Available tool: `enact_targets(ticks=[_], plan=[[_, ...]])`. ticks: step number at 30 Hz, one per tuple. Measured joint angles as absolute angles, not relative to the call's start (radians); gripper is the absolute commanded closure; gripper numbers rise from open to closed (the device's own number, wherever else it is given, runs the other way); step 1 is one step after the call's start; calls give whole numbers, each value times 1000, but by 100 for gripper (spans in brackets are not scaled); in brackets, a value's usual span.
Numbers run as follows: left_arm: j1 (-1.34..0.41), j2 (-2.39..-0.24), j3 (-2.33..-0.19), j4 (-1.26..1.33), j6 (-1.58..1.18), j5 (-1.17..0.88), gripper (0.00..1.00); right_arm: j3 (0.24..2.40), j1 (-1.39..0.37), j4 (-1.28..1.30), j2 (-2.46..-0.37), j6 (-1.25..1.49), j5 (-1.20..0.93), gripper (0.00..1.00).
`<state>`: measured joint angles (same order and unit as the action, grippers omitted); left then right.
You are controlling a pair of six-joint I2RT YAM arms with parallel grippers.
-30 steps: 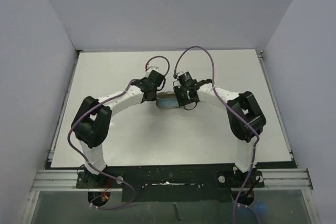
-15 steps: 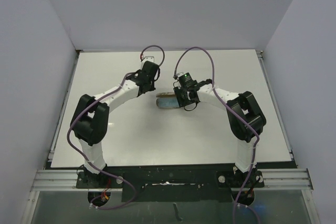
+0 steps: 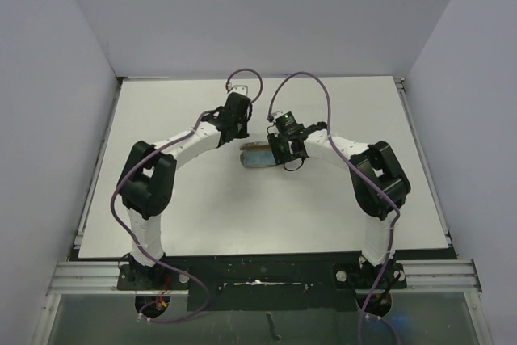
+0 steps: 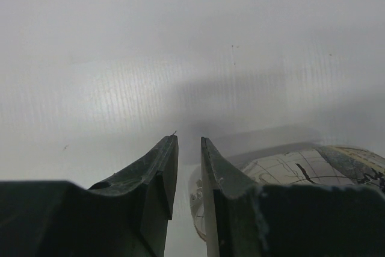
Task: Organize the sunglasses
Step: Place the glasses cleaning cloth in the sunglasses case, then adjust the sunglasses case at the center of the board.
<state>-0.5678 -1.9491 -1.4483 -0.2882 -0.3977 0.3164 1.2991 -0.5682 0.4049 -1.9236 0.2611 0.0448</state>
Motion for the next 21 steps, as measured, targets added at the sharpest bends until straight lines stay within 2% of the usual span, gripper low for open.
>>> enact_targets(ticks=[21], plan=[[-645, -1945, -1363, -241, -400, 265, 78, 1299, -568, 400, -1920, 260, 45, 65]])
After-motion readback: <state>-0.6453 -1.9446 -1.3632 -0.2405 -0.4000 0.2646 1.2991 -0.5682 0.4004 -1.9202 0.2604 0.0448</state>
